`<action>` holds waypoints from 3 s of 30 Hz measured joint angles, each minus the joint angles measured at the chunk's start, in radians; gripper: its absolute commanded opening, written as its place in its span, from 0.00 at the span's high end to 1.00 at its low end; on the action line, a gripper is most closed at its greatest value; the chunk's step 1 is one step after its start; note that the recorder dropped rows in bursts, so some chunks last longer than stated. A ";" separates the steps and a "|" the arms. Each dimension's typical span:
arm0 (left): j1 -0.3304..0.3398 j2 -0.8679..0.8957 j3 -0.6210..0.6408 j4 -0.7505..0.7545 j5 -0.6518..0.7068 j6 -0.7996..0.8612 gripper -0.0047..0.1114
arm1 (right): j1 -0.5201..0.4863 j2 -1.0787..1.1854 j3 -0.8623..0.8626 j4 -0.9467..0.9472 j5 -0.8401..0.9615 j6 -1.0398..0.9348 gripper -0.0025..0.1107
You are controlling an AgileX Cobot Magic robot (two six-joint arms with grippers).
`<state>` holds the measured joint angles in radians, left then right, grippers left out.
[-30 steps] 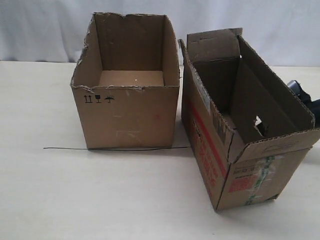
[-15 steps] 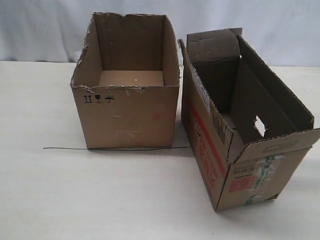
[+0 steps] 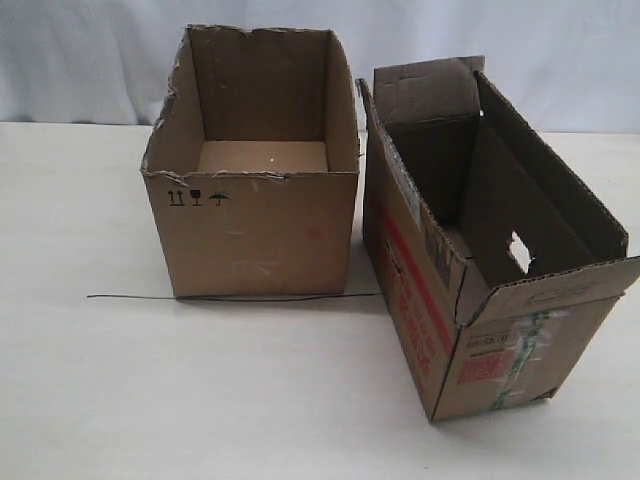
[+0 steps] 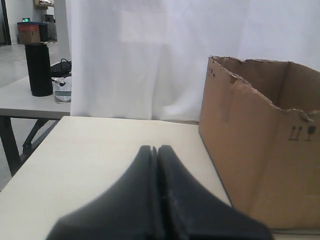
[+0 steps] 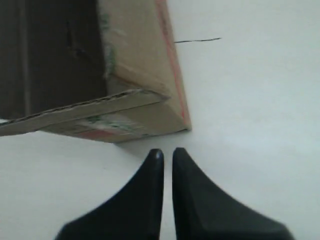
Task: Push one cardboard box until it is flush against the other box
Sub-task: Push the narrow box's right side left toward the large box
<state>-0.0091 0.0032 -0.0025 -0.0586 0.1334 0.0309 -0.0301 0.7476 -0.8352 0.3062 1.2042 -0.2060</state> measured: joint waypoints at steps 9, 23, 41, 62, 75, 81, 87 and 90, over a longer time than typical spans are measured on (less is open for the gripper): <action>0.000 0.000 0.000 0.000 0.000 -0.002 0.96 | 0.213 0.085 0.341 0.314 -0.194 -0.138 0.93; 0.000 0.000 0.000 0.000 0.000 -0.002 0.96 | 0.438 0.487 0.365 0.458 -0.739 -0.262 0.93; 0.000 0.000 0.000 0.000 0.000 -0.002 0.96 | 0.450 0.592 0.184 0.576 -0.742 -0.362 0.93; 0.000 0.000 0.000 0.000 0.000 -0.002 0.96 | 0.064 0.611 0.008 0.100 -0.504 -0.109 0.93; 0.000 0.000 0.000 0.000 0.000 -0.002 0.96 | 0.024 0.769 0.008 0.611 -0.485 -0.475 0.93; 0.000 0.000 0.000 0.000 0.000 -0.002 0.96 | 0.024 0.770 0.008 0.651 -0.435 -0.485 0.93; 0.000 0.000 0.000 0.000 0.000 -0.002 0.96 | 0.024 0.770 0.008 0.718 -0.417 -0.530 0.93; 0.000 0.000 0.000 0.000 0.000 -0.002 0.96 | 0.024 0.770 0.008 0.705 -0.427 -0.532 0.93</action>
<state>-0.0091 0.0032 -0.0025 -0.0586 0.1334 0.0288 -0.0062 1.5180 -0.8272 1.0111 0.7775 -0.7378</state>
